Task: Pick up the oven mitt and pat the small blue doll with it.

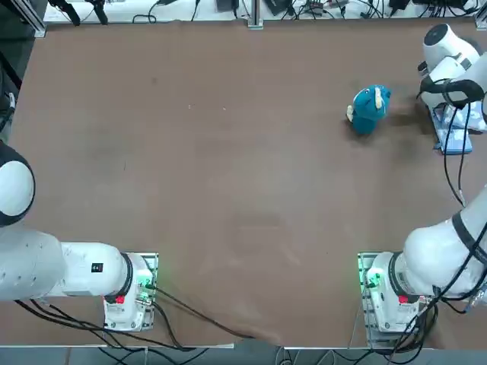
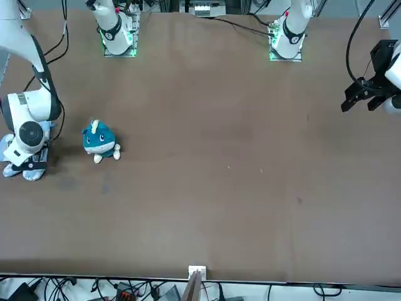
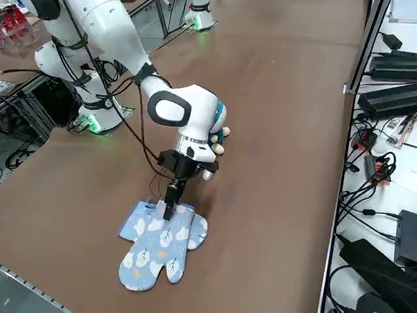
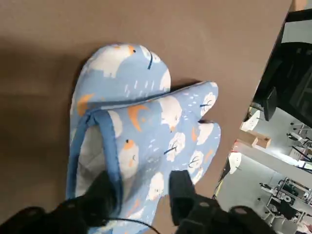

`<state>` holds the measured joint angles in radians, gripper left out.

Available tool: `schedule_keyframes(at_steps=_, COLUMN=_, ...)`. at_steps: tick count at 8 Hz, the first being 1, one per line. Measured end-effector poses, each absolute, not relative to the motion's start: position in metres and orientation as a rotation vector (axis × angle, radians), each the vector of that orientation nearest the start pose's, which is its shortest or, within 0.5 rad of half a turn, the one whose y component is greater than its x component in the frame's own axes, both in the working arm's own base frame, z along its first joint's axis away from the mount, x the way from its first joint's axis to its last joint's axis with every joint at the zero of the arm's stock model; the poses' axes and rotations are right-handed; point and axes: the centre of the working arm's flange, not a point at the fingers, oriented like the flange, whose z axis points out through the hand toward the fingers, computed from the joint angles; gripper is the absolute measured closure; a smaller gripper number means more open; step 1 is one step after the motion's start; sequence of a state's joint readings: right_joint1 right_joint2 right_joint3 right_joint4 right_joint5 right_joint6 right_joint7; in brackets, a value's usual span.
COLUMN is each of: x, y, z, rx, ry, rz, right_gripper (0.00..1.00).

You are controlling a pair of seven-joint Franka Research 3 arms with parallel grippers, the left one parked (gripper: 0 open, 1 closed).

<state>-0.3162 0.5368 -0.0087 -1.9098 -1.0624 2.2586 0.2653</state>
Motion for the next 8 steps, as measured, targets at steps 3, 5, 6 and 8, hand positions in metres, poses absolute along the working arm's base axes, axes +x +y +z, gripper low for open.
schedule_keyframes(at_steps=3, x=0.599, y=-0.17, z=0.225, rx=2.459, ry=0.174, rz=-0.256, right_gripper=0.01)
schedule_keyframes(at_steps=5, x=0.624, y=-0.133, z=0.285, rx=2.562, ry=0.128, rz=-0.277, right_gripper=0.01)
schedule_keyframes(at_steps=6, x=0.635, y=-0.124, z=0.325, rx=2.618, ry=0.1, rz=-0.282, right_gripper=0.01)
schedule_keyframes(at_steps=8, x=0.65, y=-0.111, z=0.393, rx=2.694, ry=0.047, rz=-0.275, right_gripper=0.01)
